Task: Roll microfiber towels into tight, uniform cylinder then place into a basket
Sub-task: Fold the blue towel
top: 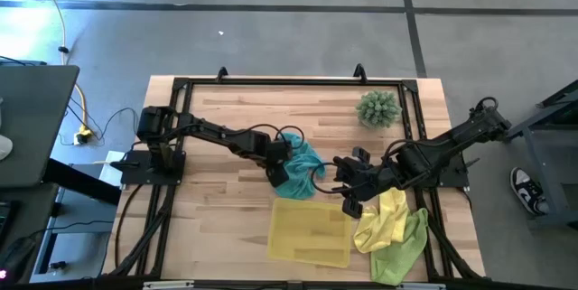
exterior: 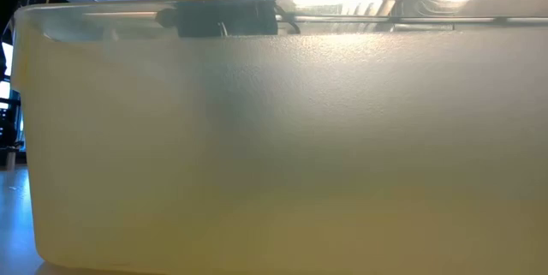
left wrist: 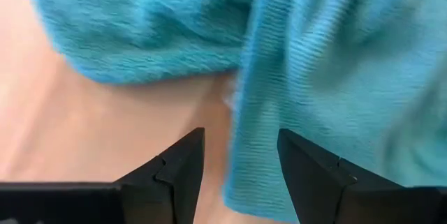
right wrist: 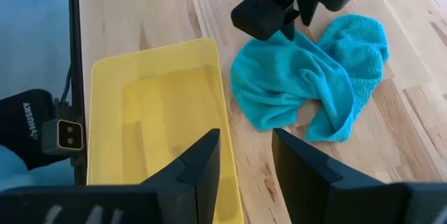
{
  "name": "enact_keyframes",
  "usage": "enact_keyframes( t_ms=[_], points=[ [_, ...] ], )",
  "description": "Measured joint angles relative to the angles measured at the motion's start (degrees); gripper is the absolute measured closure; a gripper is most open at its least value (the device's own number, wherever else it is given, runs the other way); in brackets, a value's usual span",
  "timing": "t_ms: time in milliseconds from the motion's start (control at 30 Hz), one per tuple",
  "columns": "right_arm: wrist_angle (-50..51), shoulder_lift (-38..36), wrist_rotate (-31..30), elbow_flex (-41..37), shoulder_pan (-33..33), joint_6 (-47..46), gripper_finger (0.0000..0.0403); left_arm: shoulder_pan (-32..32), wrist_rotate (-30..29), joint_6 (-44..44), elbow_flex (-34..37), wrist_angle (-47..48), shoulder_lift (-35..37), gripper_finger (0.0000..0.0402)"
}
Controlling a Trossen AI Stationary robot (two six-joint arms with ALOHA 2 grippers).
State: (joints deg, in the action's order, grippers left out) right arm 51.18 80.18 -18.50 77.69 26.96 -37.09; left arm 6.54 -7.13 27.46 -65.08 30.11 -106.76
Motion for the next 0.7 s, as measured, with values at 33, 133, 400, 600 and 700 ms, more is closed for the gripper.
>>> enact_keyframes(
  t_ms=[33, 133, 400, 600, 700],
  points=[
    [0.0, 0.0, 0.0, 0.0, 0.0, 0.1, 0.0281, -0.2, -1.3, 0.0, 0.0, -0.1, 0.0, 0.0229],
    [0.0, 0.0, 0.0, 0.0, 0.0, 0.1, 0.0281, -0.6, -2.5, -0.1, 0.0, -0.1, 0.0, 0.0229],
    [0.4, 0.0, -0.2, 0.0, 0.0, 0.1, 0.0281, -1.0, 0.5, -0.8, 0.0, 0.5, -1.7, 0.0229],
    [2.5, 0.0, -7.1, -0.1, -1.7, -1.1, 0.0281, -1.0, 1.1, -2.6, -0.3, 1.0, -3.6, 0.0229],
    [7.4, 0.0, -8.5, -1.5, -4.0, -4.6, 0.0281, -1.2, 1.5, -3.7, -0.2, 1.2, -3.8, 0.0231]
  ],
)
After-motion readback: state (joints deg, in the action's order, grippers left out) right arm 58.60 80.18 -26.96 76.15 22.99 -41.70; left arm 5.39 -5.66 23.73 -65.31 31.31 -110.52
